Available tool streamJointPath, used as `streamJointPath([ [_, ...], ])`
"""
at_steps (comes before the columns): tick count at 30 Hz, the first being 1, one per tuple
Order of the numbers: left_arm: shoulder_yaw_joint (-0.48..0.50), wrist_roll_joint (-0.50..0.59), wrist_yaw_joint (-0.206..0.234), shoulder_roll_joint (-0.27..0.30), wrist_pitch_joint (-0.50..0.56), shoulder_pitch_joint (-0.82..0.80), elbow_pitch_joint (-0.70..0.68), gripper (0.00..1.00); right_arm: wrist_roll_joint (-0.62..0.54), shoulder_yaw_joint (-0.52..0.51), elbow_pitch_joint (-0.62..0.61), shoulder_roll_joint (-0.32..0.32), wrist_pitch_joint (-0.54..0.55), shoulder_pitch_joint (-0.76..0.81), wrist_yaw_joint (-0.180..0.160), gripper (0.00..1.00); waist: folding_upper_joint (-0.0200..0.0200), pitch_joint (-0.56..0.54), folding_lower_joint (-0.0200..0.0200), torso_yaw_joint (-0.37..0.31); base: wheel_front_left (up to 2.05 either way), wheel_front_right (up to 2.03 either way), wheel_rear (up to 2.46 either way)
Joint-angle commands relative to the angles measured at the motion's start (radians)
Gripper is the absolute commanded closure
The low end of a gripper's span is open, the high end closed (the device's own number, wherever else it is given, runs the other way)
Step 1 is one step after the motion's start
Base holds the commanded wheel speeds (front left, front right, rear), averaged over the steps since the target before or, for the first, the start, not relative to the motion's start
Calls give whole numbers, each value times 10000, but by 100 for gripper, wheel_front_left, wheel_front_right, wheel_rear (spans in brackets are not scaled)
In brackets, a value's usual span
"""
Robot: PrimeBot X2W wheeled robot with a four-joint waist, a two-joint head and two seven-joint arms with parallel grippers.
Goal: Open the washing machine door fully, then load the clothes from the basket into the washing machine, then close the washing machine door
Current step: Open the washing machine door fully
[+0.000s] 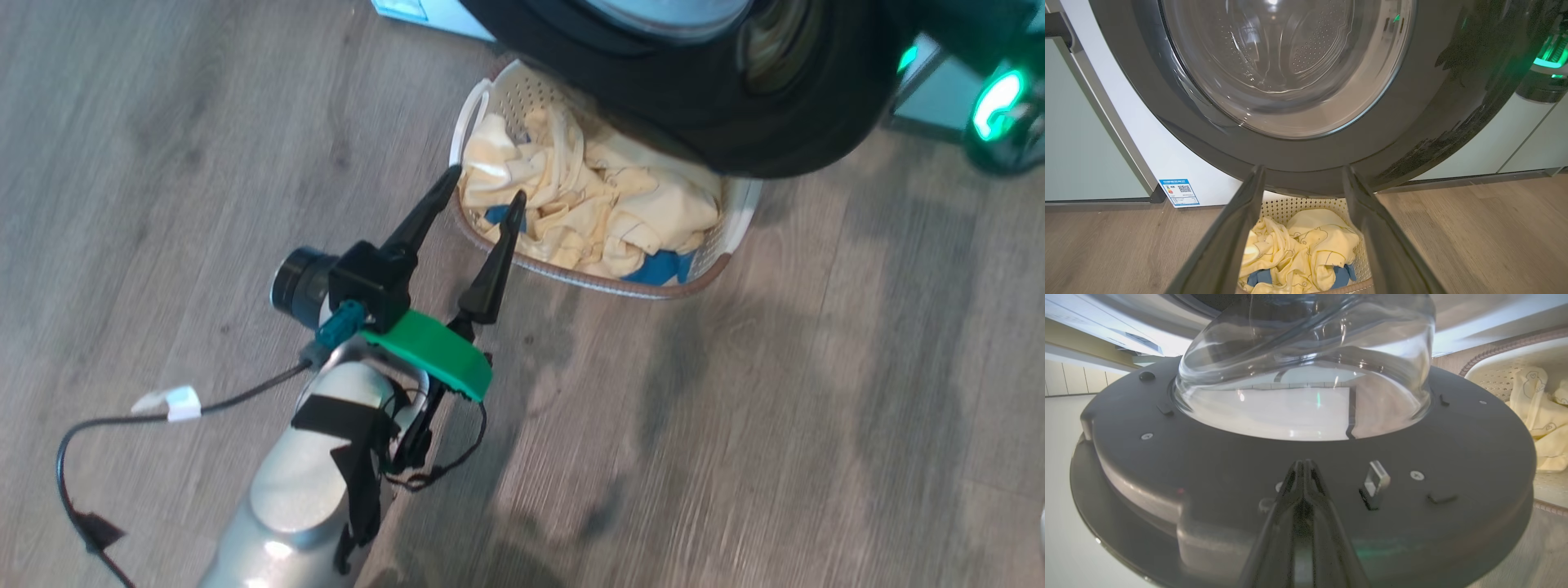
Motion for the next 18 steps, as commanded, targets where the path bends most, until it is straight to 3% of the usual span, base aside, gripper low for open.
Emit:
streamJointPath([
  [1, 349, 79, 44, 177, -61, 145, -267, 0, 133, 85, -562, 249, 117, 102, -27, 100, -1, -148, 1, -39, 0, 0, 0],
  [6, 370, 75, 27, 177, -61, 330, -181, 0, 841, 463, -1324, 292, 192, 1157, -27, 100, -1, -500, 1, -56, 0, 0, 0],
  [18, 441, 159, -77, 177, -61, 756, 64, 0, 2850, 2669, -2450, 297, -824, 2884, -27, 100, -1, -1310, 1, -107, 0, 0, 0],
])
